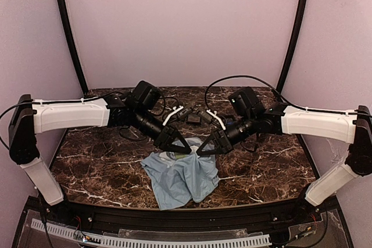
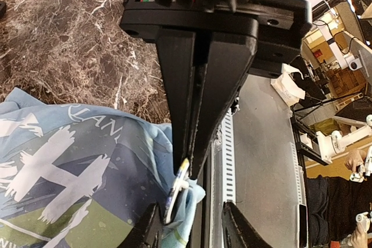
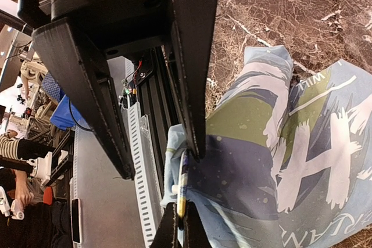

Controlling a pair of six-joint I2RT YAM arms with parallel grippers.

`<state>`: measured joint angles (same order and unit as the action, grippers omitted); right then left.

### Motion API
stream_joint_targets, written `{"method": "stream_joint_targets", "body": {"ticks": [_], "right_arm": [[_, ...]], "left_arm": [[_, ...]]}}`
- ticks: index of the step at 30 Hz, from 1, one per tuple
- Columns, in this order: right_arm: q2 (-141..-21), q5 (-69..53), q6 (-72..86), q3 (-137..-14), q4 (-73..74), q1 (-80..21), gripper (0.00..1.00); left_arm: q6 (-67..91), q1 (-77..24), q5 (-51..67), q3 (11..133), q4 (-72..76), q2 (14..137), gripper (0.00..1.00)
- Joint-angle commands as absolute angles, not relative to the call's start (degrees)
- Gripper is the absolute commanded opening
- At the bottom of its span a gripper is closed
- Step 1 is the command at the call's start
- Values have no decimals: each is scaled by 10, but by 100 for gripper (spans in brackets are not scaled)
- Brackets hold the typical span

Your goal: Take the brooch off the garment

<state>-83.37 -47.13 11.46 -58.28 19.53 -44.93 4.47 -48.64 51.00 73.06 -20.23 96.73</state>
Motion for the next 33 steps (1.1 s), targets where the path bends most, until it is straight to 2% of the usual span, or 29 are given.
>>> {"method": "stream_joint_targets", "body": {"ticks": [1,8,16,24,27,29,33], "right_arm": [[-830,-490,107,-596,190,-444,0],[-829,-497,105,-593,189,-444,0],[-836,-500,104,-597,187,-444,0],[-839,-494,103,-597,188,-444,0],[-836,-486,109,-595,180,-444,0],[-831,-472,114,-589,172,-444,6],[-804,-440,131,-574,144,-444,33]], "left_arm": [[28,-491,487,743,-230,972,37],[28,-492,478,746,-236,979,37],[29,-493,493,746,-233,981,22],[32,-495,510,743,-224,980,3],[38,-496,524,740,-214,979,1],[42,-496,528,737,-207,978,1],[40,-494,515,732,-201,964,1]]}}
